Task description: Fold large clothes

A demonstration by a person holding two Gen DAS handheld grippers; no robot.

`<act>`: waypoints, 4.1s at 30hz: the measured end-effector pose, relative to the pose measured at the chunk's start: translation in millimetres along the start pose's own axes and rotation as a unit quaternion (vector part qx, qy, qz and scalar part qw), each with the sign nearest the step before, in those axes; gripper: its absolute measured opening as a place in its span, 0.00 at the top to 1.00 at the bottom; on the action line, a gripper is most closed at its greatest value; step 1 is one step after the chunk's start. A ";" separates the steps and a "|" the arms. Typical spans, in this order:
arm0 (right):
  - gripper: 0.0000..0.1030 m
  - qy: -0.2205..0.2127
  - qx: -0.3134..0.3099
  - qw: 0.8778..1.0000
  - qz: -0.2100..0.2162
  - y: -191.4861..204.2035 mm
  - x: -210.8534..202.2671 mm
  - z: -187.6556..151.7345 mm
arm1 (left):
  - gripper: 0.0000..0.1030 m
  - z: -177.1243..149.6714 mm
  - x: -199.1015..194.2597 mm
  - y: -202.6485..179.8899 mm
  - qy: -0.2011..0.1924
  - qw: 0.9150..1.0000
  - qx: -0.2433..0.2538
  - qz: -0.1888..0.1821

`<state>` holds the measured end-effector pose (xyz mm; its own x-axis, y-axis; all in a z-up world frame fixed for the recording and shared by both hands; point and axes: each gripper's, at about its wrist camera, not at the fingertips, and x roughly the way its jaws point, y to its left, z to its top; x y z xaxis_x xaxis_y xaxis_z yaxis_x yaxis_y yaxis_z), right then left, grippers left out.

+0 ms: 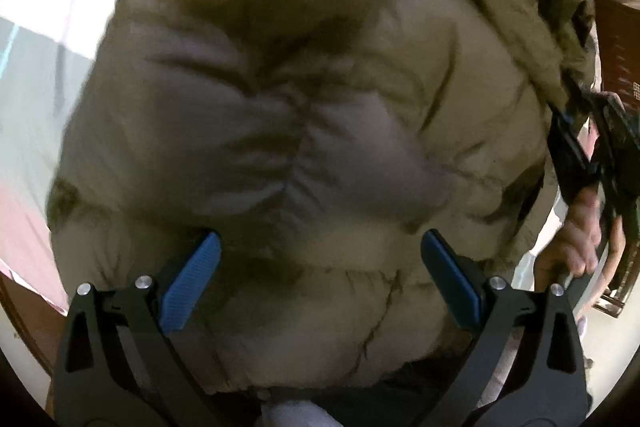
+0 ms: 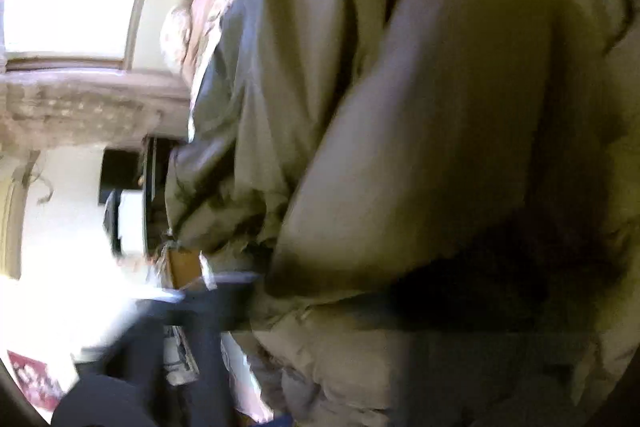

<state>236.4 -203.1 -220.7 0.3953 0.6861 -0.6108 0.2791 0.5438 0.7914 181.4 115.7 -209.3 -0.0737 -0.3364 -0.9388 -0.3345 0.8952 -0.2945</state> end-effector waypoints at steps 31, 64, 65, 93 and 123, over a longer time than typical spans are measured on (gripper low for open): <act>0.16 0.096 -0.240 0.964 -0.056 73.9 -50.3 -162.3 | 0.02 41.0 -30.5 -99.8 -0.246 0.939 0.177 0.165; 0.01 0.086 0.017 0.994 -0.066 66.2 100.1 -59.9 | 0.07 50.4 -58.1 25.9 -0.086 0.994 0.049 -0.035; 0.03 0.086 0.019 0.994 -0.067 64.1 102.6 -59.4 | 0.07 51.9 -55.9 29.8 -0.084 0.995 0.047 -0.034; 0.15 0.060 -0.244 0.929 -0.271 94.6 2.1 -121.7 | 0.05 29.2 -55.7 -26.6 -0.165 0.976 0.131 0.061; 0.21 0.046 -0.227 0.956 -0.181 94.8 -4.5 -115.9 | 0.05 -13.1 -65.8 -31.9 -0.173 0.963 0.189 0.084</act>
<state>159.7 -98.6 -145.7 0.2599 0.4408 -0.8591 -0.0338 0.8933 0.4481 184.6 105.5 -135.9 0.2422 -0.1194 -0.9628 0.0253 0.9928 -0.1167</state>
